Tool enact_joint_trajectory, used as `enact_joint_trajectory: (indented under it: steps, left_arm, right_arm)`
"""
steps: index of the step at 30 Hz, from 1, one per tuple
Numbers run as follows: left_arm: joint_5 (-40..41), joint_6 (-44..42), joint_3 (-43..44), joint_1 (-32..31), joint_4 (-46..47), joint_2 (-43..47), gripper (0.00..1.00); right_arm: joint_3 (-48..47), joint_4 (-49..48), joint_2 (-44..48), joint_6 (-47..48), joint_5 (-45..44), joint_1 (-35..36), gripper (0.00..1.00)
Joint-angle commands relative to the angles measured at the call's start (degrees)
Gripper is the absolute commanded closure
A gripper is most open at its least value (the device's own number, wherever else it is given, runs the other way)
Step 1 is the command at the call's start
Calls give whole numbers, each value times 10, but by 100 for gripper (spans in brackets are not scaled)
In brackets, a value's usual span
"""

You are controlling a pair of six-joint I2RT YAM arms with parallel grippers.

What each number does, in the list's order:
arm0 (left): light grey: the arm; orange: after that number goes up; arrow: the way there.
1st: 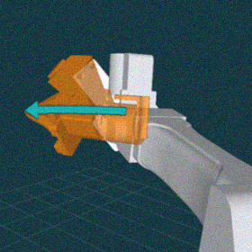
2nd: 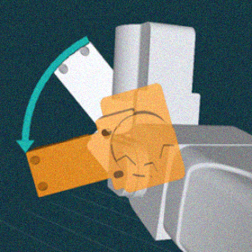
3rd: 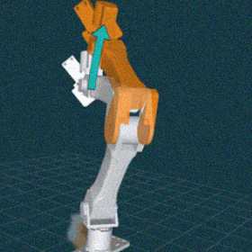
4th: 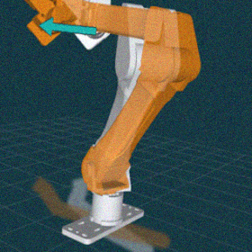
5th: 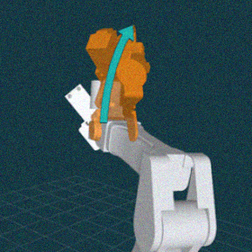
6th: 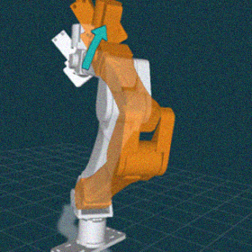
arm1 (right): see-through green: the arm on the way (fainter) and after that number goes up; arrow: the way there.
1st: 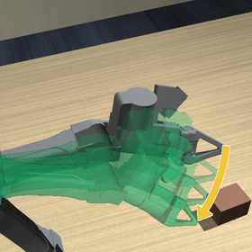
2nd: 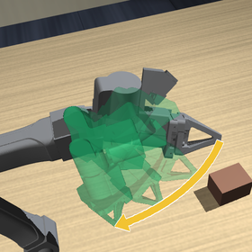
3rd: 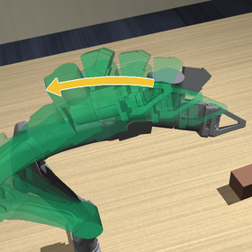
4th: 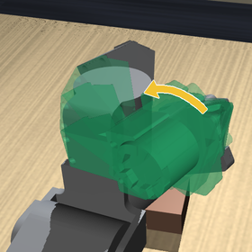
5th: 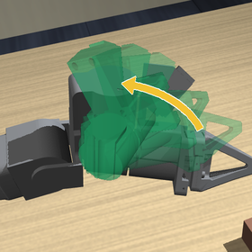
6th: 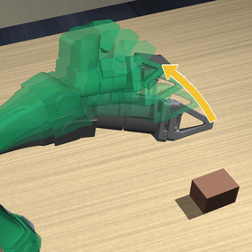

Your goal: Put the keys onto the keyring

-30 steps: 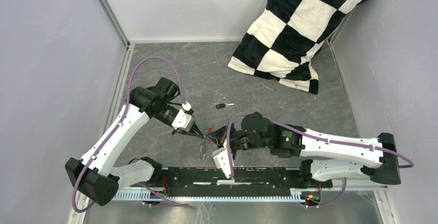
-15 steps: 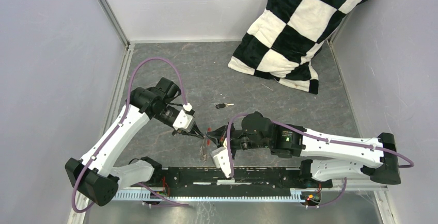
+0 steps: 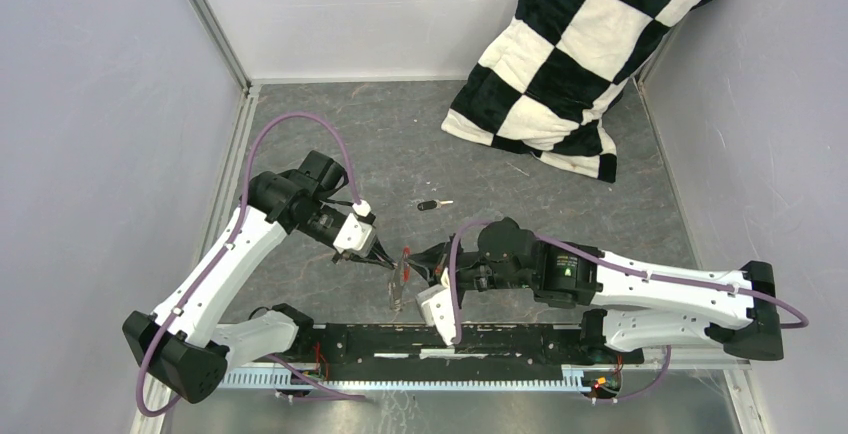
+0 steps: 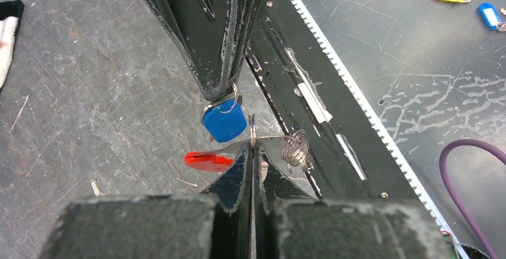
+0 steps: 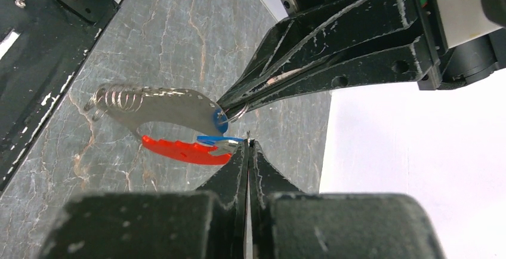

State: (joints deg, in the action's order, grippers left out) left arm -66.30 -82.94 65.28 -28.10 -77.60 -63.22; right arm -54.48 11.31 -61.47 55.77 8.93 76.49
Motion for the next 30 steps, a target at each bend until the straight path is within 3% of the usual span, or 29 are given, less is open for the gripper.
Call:
enact_joint_trajectory:
  steps: [1, 30]
  left_arm:
    - [-19, 21, 11, -2, 10, 5, 98]
    - [-13, 44, 6, -1, 34, 6, 98]
  right_arm:
    - [10, -5, 16, -5, -3, 3, 100]
    - [-9, -16, -6, -5, 24, 4, 100]
